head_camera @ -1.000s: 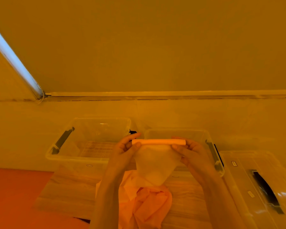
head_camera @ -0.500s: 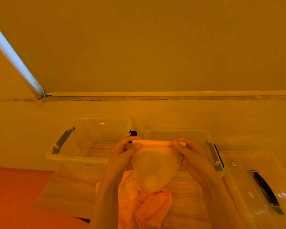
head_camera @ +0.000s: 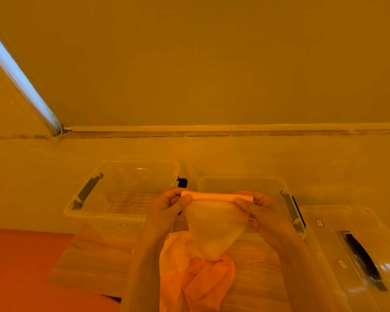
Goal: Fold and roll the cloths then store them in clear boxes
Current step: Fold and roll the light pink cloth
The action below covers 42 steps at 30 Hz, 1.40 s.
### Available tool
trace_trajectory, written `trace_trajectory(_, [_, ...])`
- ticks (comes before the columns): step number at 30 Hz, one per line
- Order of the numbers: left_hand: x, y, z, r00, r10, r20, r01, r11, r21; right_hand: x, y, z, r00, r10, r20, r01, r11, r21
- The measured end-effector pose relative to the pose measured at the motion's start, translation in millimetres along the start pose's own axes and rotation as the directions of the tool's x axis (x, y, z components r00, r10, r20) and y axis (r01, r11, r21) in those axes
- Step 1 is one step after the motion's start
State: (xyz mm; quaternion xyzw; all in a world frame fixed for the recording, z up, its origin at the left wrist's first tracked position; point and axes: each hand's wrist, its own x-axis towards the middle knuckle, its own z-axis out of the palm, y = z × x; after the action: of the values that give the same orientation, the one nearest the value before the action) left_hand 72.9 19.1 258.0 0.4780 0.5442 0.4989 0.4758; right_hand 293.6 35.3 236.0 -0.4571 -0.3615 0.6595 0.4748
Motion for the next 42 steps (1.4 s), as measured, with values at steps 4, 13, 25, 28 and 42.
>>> trace_trajectory(4, [0, -2, -2, 1.0, 0.003, -0.009, -0.003, 1.0, 0.0, -2, 0, 4, 1.0, -0.014, -0.023, 0.012, 0.997, -0.073])
trace_trajectory(13, [-1, 3, 2, 0.997, 0.052, -0.058, -0.055, 0.997, -0.054, -4, -3, 7, 0.988, -0.153, 0.018, 0.153, 0.967, -0.205])
trace_trajectory(25, [47, 48, 11, 0.936, 0.349, -0.041, -0.34, 0.93, 0.14, 36, -58, 18, 0.902, -0.429, 0.046, 0.421, 0.852, -0.31])
trace_trajectory(28, [66, 72, 12, 0.894, 0.446, -0.051, -0.427, 0.88, 0.208, 46, -90, 26, 0.878, -0.474, 0.072, 0.474, 0.836, -0.275])
trace_trajectory(42, [93, 207, 21, 0.764, 0.645, -0.003, -0.638, 0.757, 0.139, 40, -230, 53, 0.811, -0.556, 0.182, 0.582, 0.8, -0.148])
